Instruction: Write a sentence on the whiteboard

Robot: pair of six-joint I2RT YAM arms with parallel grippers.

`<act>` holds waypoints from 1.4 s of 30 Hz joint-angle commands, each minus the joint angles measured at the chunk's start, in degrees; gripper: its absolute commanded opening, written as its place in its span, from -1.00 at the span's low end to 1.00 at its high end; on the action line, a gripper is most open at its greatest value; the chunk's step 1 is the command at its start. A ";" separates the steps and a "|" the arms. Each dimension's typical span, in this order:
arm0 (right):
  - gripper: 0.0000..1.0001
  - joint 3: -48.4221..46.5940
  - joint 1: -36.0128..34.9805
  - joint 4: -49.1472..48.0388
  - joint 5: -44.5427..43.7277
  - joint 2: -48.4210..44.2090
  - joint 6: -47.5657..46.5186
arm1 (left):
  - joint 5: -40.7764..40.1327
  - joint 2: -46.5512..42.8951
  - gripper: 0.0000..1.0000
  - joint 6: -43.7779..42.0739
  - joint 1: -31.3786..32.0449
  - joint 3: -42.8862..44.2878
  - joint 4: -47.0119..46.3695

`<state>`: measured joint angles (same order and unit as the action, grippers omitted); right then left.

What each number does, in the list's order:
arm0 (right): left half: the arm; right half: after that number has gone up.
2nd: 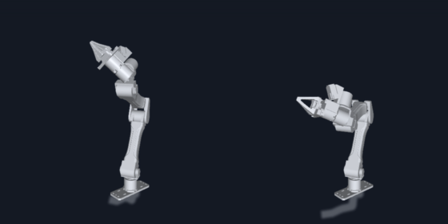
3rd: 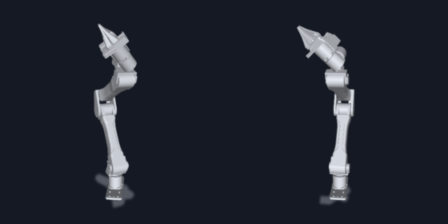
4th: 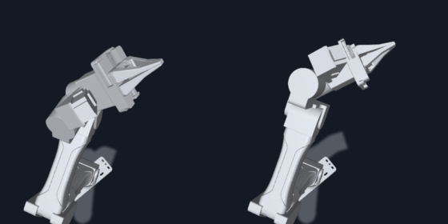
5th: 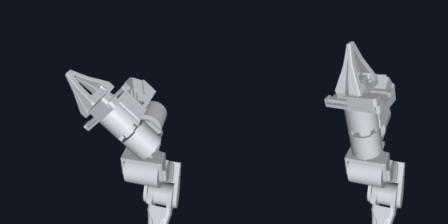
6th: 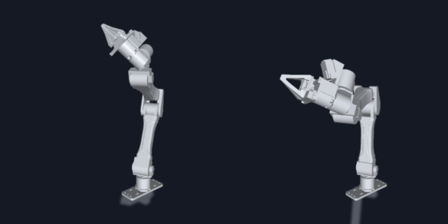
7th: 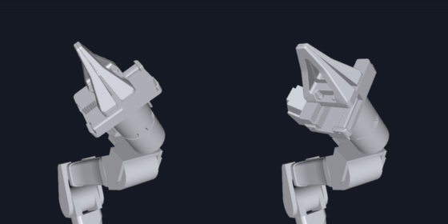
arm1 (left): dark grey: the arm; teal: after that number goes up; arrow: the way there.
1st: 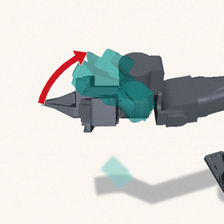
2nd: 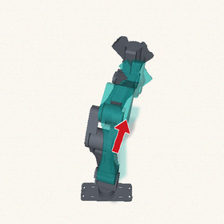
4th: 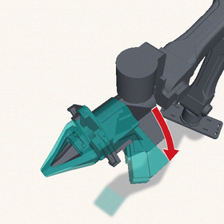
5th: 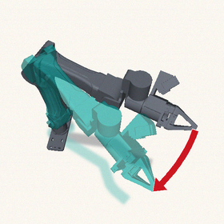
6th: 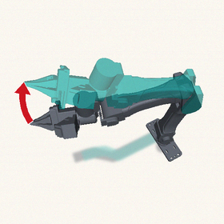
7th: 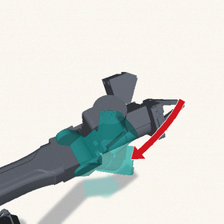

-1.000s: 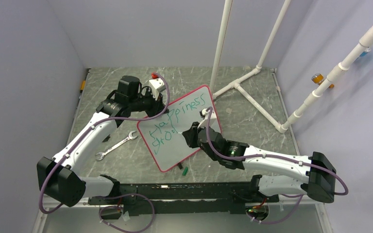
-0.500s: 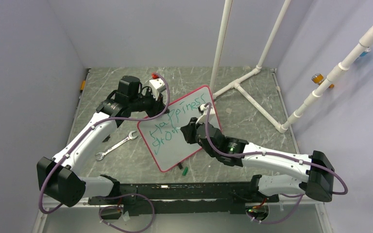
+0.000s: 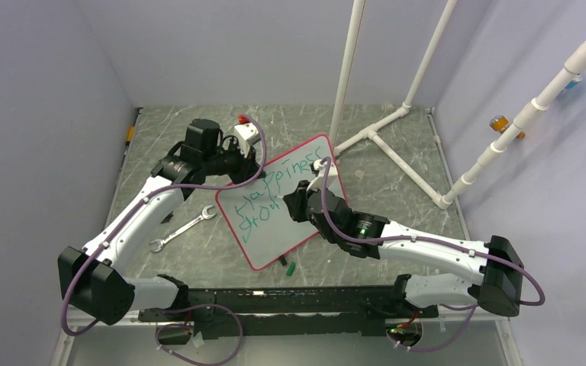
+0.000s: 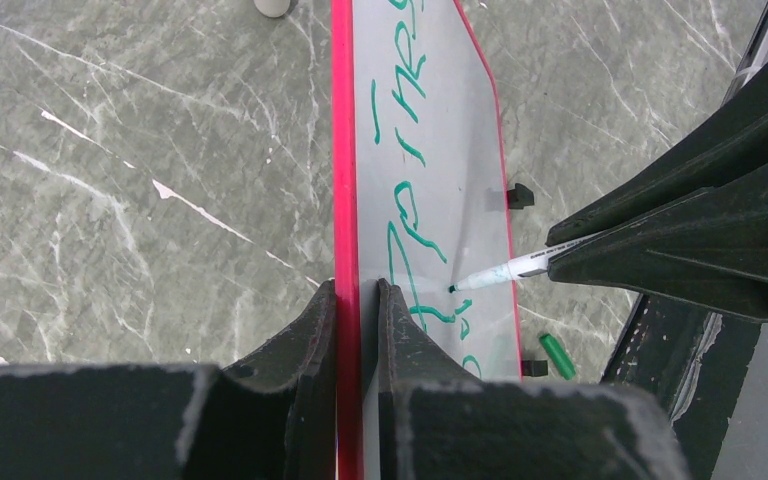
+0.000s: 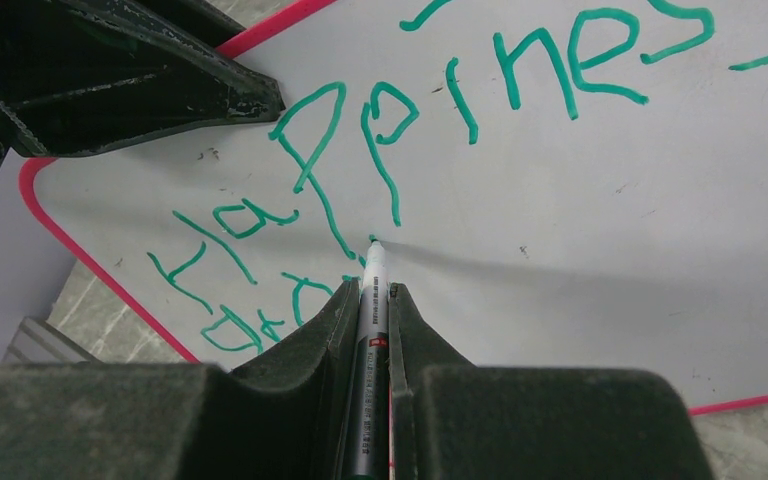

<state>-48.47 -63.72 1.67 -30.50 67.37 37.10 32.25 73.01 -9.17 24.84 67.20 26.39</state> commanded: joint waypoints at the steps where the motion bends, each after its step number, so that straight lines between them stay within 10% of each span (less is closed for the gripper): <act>1: -1.00 0.61 0.26 0.44 0.00 -1.58 0.98 | -2.15 -1.28 -1.00 -3.26 0.08 1.51 -1.98; 42: -1.00 0.59 0.83 0.89 -4.78 -5.70 -0.75 | -1.97 -0.59 -1.00 -3.19 0.12 1.69 -1.84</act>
<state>-44.40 -63.59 4.23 -32.80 60.60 37.56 32.16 73.01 -9.17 24.84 67.20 26.37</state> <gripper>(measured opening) 0.148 0.162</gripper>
